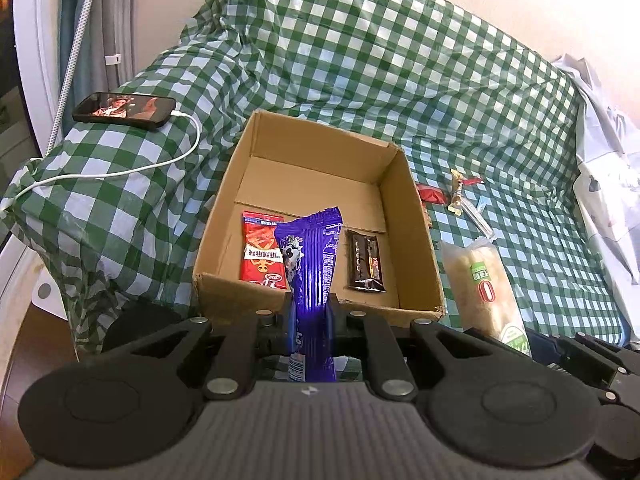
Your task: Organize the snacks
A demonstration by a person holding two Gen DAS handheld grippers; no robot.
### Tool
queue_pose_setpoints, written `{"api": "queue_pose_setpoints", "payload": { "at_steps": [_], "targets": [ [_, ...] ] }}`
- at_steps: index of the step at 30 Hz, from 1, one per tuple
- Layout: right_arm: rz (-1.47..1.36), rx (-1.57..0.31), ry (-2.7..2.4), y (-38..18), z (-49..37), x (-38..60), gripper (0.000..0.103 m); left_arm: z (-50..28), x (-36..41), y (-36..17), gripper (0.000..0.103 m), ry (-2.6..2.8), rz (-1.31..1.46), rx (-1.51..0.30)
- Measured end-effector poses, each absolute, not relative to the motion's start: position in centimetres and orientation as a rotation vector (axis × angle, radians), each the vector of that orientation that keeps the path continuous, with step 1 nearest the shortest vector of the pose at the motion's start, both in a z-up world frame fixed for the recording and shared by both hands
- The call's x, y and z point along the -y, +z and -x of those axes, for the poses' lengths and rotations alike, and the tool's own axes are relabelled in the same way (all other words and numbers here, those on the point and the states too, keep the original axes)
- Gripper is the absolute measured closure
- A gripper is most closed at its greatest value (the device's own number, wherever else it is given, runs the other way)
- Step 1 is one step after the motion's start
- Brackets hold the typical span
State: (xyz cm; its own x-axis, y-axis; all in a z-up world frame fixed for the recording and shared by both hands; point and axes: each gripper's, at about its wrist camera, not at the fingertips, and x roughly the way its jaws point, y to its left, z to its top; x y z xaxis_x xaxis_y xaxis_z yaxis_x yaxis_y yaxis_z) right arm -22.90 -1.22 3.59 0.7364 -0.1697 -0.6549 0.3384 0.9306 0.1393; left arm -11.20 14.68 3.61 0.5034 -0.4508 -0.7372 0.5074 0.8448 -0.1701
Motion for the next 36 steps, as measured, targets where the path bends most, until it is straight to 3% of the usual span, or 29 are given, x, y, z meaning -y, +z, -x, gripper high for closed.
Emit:
{"api": "queue_pose_setpoints", "payload": {
  "at_steps": [36],
  "targets": [
    [-0.218,-0.78,-0.287,2.2,19.7,2.6,0.065,6.3,-14.2,1.8,0.088,-0.522,-0.02,-0.928]
  ]
}}
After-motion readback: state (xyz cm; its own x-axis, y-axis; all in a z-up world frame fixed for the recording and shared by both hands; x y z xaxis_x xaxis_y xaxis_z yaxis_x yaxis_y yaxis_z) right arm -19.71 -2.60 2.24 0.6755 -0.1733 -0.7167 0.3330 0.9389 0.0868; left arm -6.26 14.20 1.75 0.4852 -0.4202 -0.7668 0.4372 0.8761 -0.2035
